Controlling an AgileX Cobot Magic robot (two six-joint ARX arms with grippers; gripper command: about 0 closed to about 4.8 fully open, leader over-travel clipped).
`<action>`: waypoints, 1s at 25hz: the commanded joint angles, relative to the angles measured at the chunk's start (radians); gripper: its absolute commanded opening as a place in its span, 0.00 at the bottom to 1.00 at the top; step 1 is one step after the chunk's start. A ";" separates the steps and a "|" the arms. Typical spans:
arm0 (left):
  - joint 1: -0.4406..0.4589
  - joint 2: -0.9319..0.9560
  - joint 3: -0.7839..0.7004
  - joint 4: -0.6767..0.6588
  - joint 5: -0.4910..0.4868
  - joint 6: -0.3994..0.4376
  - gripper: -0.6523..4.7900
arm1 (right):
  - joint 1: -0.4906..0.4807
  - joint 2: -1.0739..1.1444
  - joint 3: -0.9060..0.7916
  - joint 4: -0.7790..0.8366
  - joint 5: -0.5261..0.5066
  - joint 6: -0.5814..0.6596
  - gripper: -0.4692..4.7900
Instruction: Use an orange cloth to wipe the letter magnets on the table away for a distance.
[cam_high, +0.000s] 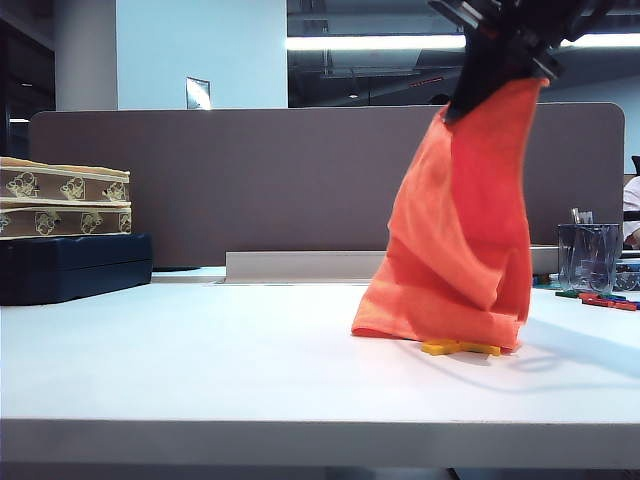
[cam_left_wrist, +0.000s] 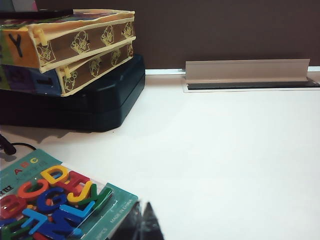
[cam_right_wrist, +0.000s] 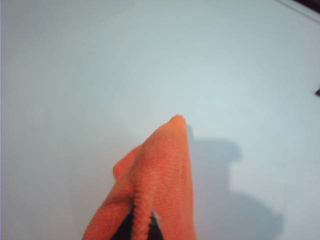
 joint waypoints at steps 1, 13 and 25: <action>0.000 0.000 0.002 0.010 0.003 -0.006 0.11 | 0.002 -0.049 0.004 0.088 -0.002 0.001 0.07; 0.000 0.000 0.001 -0.013 0.003 -0.006 0.11 | 0.003 -0.276 0.004 0.217 -0.348 0.169 0.07; 0.000 0.000 0.001 -0.012 0.003 -0.006 0.11 | 0.109 -0.228 0.004 -0.038 -0.401 0.188 0.07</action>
